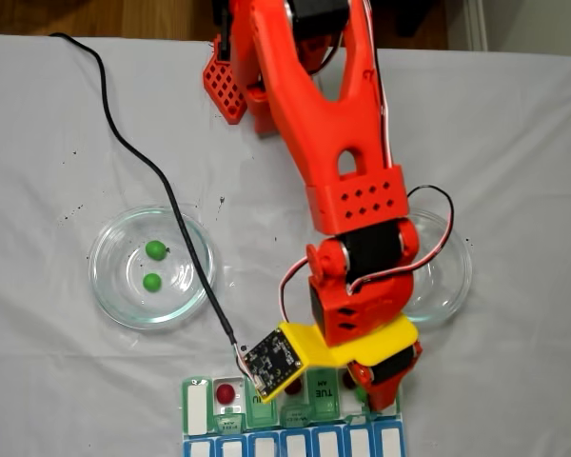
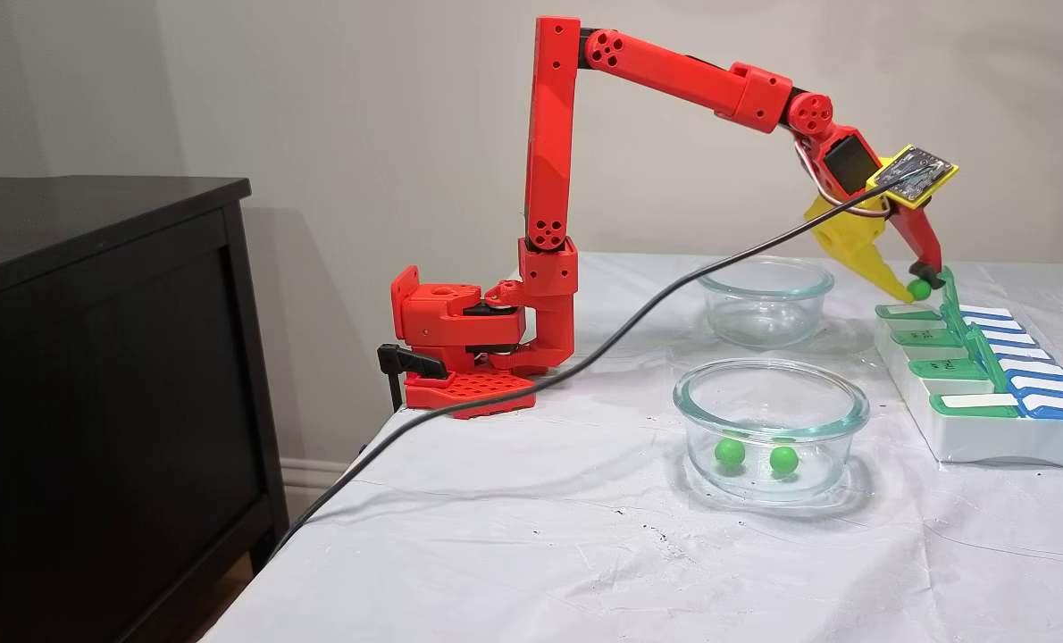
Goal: Sort medicines into box.
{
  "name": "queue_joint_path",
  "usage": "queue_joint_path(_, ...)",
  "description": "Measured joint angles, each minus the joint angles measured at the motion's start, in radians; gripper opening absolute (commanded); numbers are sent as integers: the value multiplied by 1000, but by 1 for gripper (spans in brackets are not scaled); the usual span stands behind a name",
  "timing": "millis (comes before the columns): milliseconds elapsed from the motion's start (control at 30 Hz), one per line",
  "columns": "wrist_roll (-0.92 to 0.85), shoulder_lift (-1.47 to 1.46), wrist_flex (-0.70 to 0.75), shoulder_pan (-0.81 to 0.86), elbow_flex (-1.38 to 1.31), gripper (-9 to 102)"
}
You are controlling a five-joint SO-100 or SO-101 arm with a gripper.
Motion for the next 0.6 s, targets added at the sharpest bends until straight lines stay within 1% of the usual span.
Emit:
queue_joint_path(333, 0, 3, 14, 0, 6, 19)
queue_joint_path(400, 0, 17, 57, 2, 6, 13)
queue_joint_path(467, -3, 52, 104, 8, 6, 0)
queue_joint_path(600, -32, 184, 189, 29, 32, 0)
